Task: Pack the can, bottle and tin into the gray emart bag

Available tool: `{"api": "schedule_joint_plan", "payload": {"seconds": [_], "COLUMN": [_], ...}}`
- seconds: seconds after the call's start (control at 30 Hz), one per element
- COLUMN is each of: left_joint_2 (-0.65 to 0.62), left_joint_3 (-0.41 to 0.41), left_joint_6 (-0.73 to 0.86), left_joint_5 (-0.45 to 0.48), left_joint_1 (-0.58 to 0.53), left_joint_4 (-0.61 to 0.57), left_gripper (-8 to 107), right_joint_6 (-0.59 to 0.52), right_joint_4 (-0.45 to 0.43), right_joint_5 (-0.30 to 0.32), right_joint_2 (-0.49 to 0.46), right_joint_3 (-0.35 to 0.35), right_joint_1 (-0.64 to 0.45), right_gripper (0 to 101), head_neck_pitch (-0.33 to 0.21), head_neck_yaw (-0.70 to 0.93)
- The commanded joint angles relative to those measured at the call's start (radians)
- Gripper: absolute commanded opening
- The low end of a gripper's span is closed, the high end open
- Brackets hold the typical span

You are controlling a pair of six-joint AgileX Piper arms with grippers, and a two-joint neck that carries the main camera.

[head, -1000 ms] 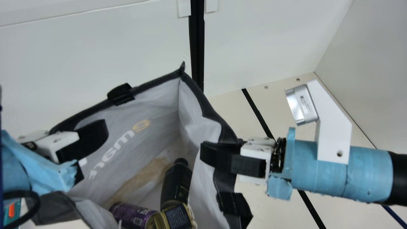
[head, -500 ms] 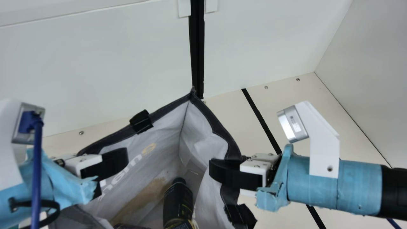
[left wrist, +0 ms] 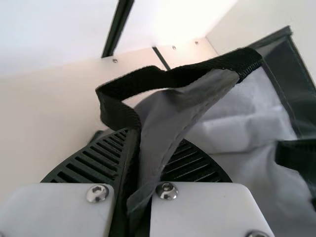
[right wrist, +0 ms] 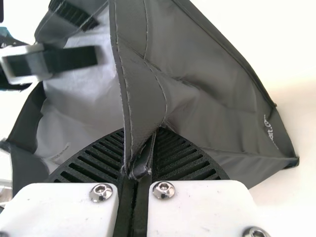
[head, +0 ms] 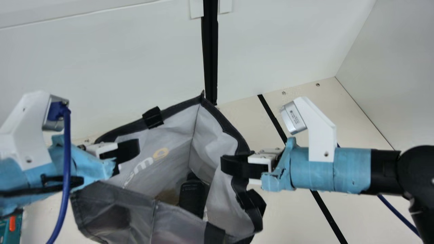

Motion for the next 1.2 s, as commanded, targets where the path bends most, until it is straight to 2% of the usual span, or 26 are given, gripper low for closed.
{"api": "schedule_joint_plan", "payload": {"seconds": [0.0,0.17,0.73,1.0,1.17], "left_joint_2": [0.022,0.075,0.228,0.267,0.275], "left_joint_3": [-0.011,-0.050,-0.196,-0.227,-0.233], "left_joint_6": [0.024,0.071,0.155,0.167,0.173], "left_joint_5": [-0.016,-0.054,-0.111,-0.141,-0.158], "left_joint_1": [0.006,0.021,0.059,0.064,0.063], "left_joint_4": [-0.001,-0.002,-0.012,-0.022,-0.029], "left_gripper": [10,10,10,10,10], "right_joint_6": [-0.031,-0.084,-0.161,-0.166,-0.165], "right_joint_4": [0.003,0.024,0.005,-0.006,-0.012], "right_joint_5": [0.009,0.000,-0.157,-0.193,-0.195], "right_joint_2": [0.024,0.077,0.228,0.265,0.267], "right_joint_3": [-0.005,-0.022,-0.076,-0.093,-0.094], "right_joint_1": [-0.001,0.005,0.141,0.163,0.163], "right_gripper": [0,0,0,0,0], "head_neck_pitch": [-0.023,-0.023,-0.023,-0.023,-0.023], "head_neck_yaw": [-0.001,-0.001,-0.001,-0.001,-0.001]}}
